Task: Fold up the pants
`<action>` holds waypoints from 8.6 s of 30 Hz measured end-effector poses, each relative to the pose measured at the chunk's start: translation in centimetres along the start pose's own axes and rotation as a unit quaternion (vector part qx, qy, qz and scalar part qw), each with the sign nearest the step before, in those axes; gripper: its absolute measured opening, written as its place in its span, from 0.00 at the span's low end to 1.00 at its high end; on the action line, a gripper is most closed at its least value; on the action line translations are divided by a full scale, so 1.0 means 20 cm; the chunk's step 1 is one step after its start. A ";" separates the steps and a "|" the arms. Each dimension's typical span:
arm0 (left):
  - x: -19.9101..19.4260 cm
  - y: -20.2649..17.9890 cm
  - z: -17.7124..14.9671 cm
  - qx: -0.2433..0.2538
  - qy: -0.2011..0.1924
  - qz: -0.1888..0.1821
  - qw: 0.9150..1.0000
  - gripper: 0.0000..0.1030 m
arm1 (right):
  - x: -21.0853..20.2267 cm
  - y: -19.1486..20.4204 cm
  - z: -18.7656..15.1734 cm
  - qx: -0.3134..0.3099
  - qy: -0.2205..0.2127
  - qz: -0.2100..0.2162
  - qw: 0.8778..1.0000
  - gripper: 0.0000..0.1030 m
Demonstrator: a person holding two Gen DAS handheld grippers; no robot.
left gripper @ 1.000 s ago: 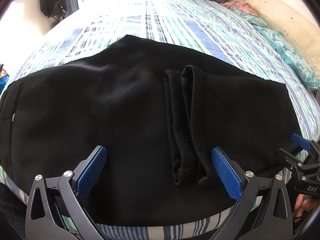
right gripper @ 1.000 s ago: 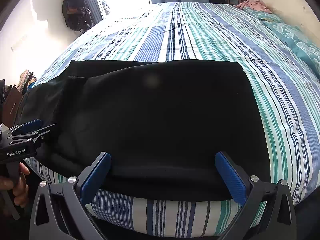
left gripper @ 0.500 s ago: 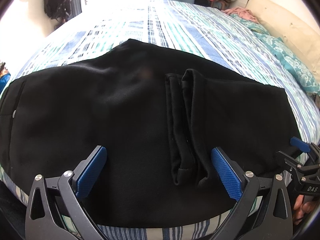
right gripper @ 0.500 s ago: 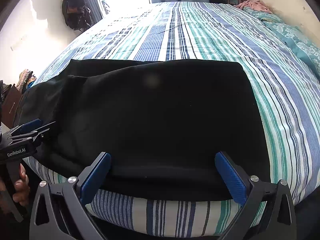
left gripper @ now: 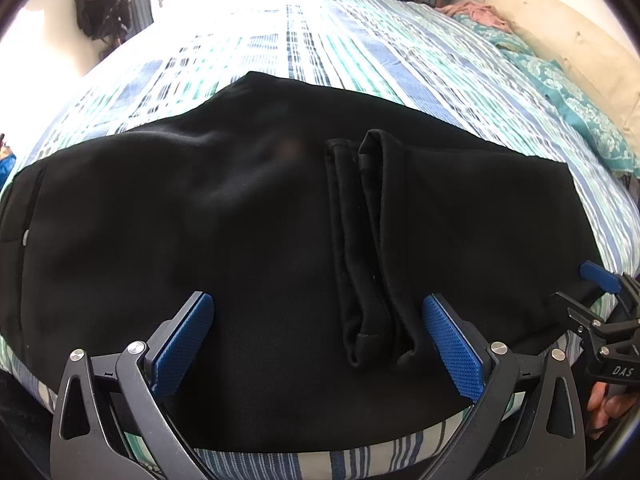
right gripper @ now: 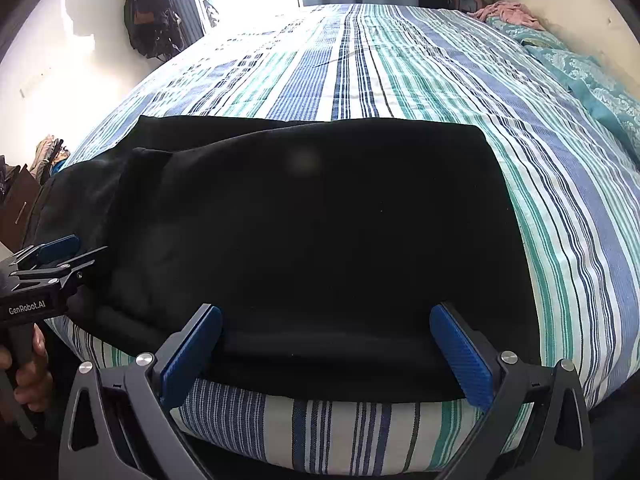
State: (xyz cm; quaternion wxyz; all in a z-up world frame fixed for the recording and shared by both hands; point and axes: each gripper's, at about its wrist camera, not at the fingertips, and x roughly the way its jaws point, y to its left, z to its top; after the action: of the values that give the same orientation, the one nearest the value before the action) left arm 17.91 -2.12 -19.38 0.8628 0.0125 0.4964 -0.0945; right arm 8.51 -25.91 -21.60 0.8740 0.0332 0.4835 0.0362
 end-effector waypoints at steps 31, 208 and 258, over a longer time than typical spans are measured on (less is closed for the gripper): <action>-0.29 1.52 0.24 -0.268 0.003 0.019 0.963 0.99 | 0.00 0.01 0.01 -0.003 0.000 -0.008 1.000 1.00; -0.32 -0.14 -0.02 0.006 -0.011 0.019 1.000 0.86 | -0.58 -0.43 -0.07 0.100 -0.119 0.026 0.988 0.90; 0.15 -0.04 0.20 -0.088 0.122 -0.212 0.966 0.51 | 0.22 -0.79 0.23 0.192 0.134 0.349 0.907 0.84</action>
State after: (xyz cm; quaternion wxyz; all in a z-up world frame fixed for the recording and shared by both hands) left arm 22.65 -3.89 -19.88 0.7535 -0.1576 0.5957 -0.2293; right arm 15.20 -41.35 -24.41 0.7093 0.3618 0.5509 0.2500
